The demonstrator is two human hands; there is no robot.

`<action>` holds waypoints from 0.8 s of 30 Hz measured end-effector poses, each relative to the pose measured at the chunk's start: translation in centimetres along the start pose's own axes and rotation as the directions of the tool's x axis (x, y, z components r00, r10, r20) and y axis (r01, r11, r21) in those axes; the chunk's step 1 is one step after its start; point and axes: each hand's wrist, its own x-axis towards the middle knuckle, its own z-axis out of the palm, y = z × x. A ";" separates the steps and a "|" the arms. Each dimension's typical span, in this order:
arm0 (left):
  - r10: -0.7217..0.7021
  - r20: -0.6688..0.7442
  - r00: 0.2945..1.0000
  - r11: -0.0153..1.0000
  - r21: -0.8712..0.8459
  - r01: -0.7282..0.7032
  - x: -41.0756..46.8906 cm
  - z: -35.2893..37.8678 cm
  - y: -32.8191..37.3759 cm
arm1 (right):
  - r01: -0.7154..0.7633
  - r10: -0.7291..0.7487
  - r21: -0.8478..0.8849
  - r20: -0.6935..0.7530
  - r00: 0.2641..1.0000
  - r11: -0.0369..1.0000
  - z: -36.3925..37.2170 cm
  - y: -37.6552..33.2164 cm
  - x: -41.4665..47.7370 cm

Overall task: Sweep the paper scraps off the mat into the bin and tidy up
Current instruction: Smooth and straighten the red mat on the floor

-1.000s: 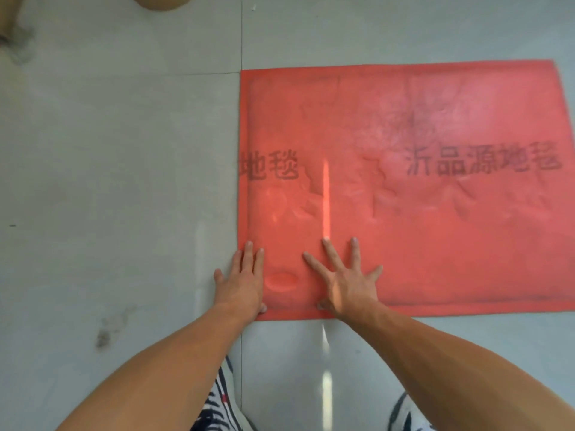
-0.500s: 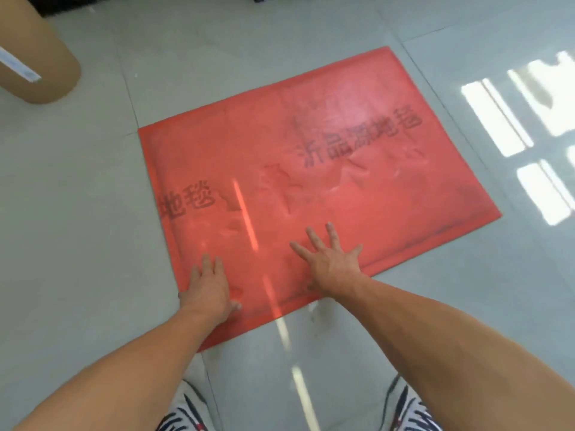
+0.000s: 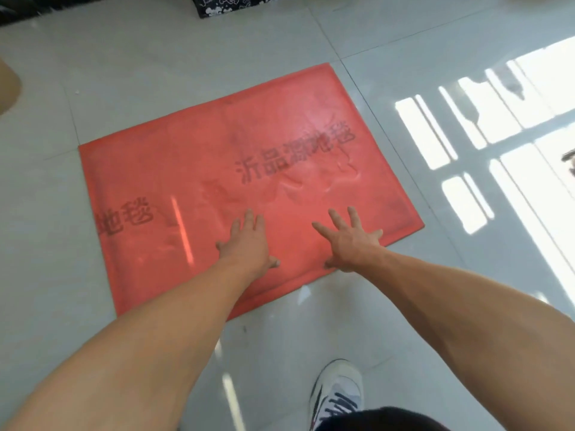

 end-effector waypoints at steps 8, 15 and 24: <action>0.105 0.048 0.993 0.993 0.054 -0.108 3.6 -2.6 4.4 | -0.043 0.046 0.043 -0.048 0.998 0.998 -3.1 2.4 0.9; 0.257 0.104 0.961 0.960 0.086 -0.266 4.0 -3.6 8.0 | -0.194 0.192 0.150 0.026 0.981 0.969 -2.4 5.6 -2.5; 0.343 0.143 0.928 0.927 0.110 -0.360 6.4 -1.7 15.5 | -0.228 0.250 0.364 -0.015 0.968 0.903 0.3 12.9 0.7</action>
